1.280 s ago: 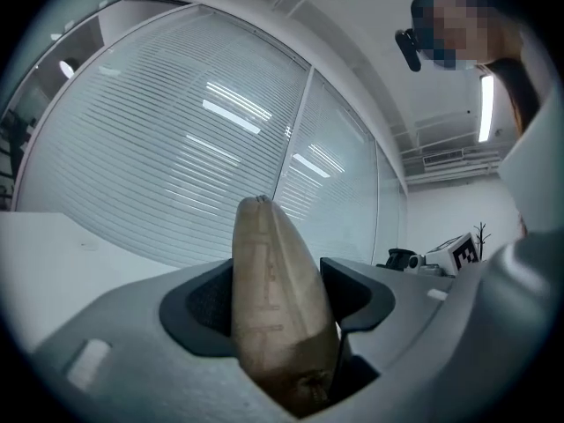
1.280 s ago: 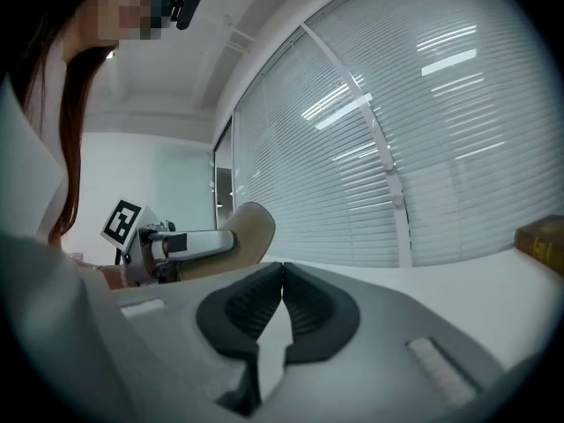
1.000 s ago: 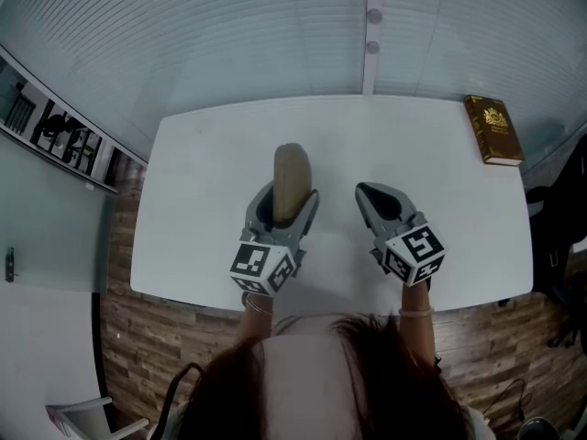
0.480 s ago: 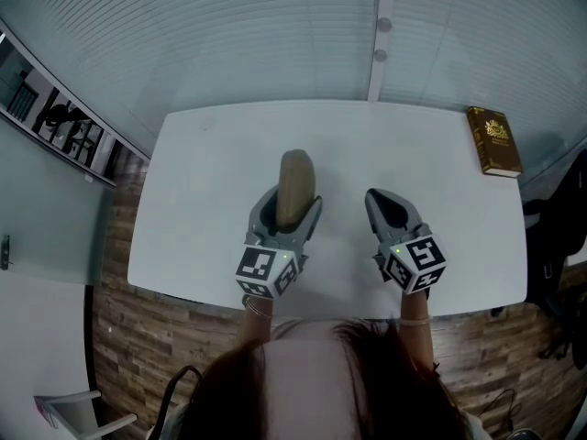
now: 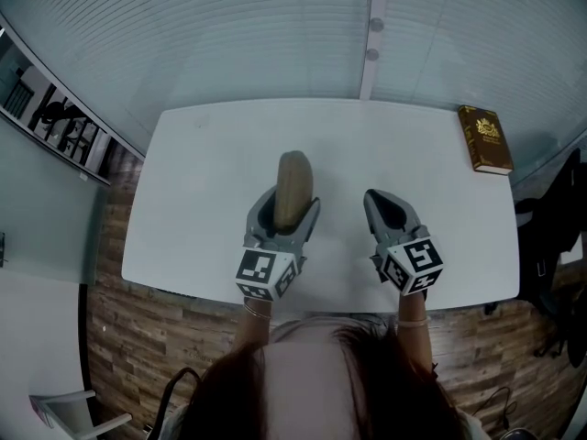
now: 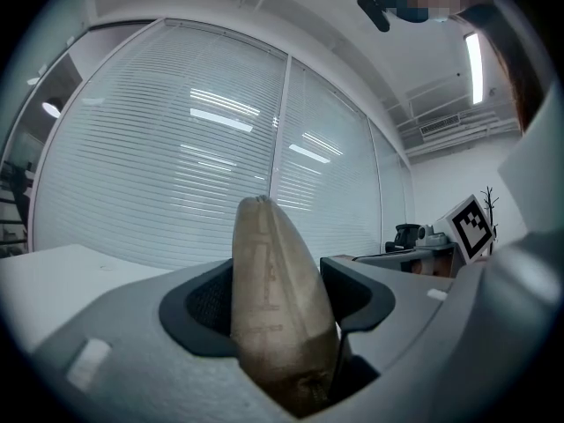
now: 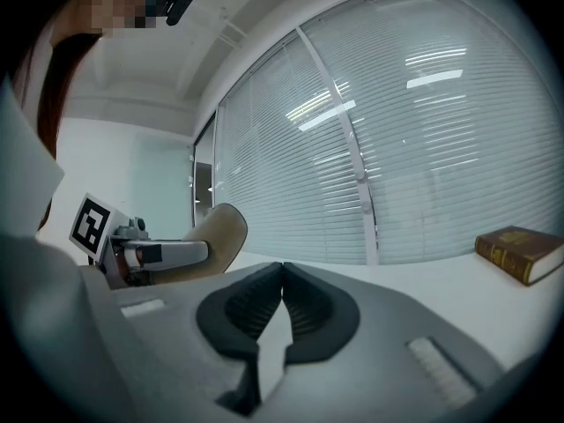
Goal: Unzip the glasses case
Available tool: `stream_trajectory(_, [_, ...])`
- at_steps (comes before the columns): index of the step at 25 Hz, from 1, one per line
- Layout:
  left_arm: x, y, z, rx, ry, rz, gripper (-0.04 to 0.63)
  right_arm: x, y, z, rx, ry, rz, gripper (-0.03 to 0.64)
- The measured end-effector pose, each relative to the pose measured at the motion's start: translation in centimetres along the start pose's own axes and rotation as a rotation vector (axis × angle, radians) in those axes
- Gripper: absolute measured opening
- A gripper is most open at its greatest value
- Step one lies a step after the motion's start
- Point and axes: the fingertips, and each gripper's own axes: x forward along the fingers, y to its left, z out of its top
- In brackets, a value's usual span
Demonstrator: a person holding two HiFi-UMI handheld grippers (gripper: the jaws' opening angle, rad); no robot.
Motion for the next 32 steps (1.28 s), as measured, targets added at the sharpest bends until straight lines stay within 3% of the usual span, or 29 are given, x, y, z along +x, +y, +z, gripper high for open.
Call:
stream_trajectory(18, [-1.5, -1.6, 0.8, -0.005, -0.016, -0.016, 0.291, -2.1, 0.8, 0.0, 0.001, -0.007, -0.031, 0.003])
stream_trajectory(32, [0.9, -1.2, 0.8, 0.005, -0.001, -0.041, 0.291, -0.8, -0.4, 0.0, -0.002, 0.000, -0.045, 0.003])
